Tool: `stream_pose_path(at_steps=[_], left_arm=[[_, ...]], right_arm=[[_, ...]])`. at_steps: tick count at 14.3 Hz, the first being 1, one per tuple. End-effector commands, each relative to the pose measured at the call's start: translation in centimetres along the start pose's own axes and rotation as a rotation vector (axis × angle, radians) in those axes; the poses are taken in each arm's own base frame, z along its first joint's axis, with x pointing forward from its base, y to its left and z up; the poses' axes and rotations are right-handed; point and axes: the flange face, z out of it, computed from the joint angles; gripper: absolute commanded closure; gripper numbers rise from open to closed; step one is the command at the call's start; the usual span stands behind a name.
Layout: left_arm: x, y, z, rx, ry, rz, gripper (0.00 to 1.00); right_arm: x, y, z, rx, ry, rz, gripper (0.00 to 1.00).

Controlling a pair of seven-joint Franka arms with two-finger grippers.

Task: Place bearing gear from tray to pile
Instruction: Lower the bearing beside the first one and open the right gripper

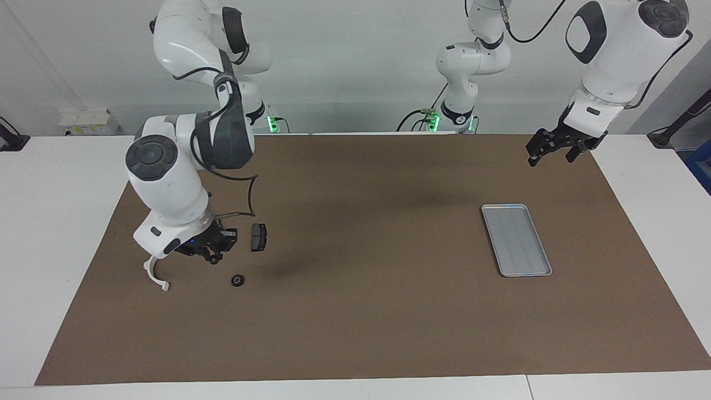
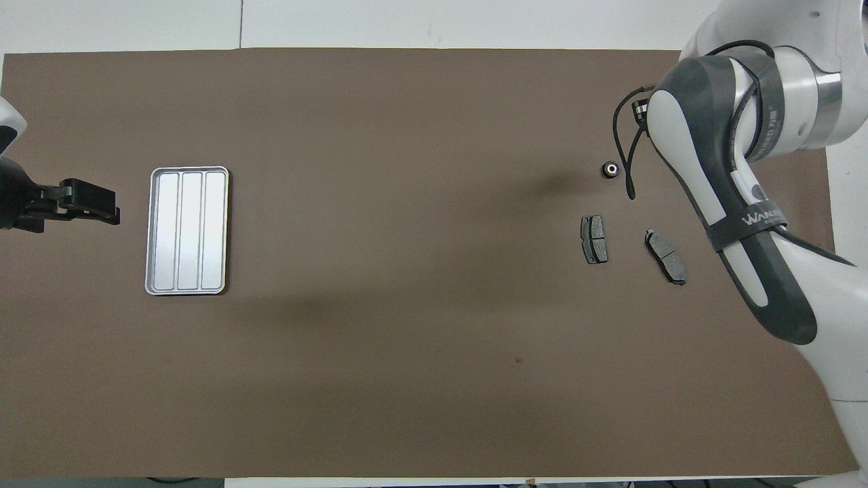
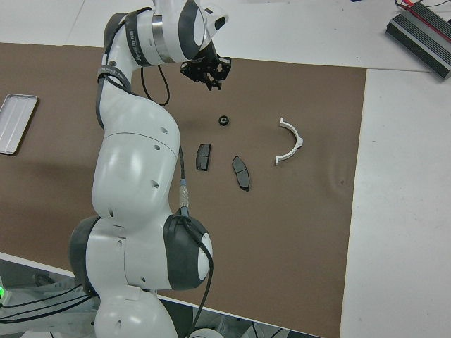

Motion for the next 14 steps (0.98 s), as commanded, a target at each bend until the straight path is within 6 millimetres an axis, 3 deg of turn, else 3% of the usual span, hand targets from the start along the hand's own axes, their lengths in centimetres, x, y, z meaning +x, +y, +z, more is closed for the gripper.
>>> stream_pose_path(at_steps=[1,4,10,14], left_arm=[[-0.4,0.0,0.0,0.006,-0.005,0.008,0.0],[-0.4,0.0,0.2,0.004,0.002,0.008,0.0],[-0.6,-0.1,0.3,0.002,0.001,0.003,0.0],[-0.6,-0.2,0.2,0.0,0.002,0.003,0.0]], right_arm=[[-3.2,3.3,4.6,-0.003,0.064,-0.075,1.0],[-3.7,4.3,7.7,-0.002,0.081,-0.077,1.0],[-2.5,5.1,13.6,0.003,0.123,-0.066,1.0],[-2.1,4.9,15.8,0.007,0.132,-0.061,1.0]])
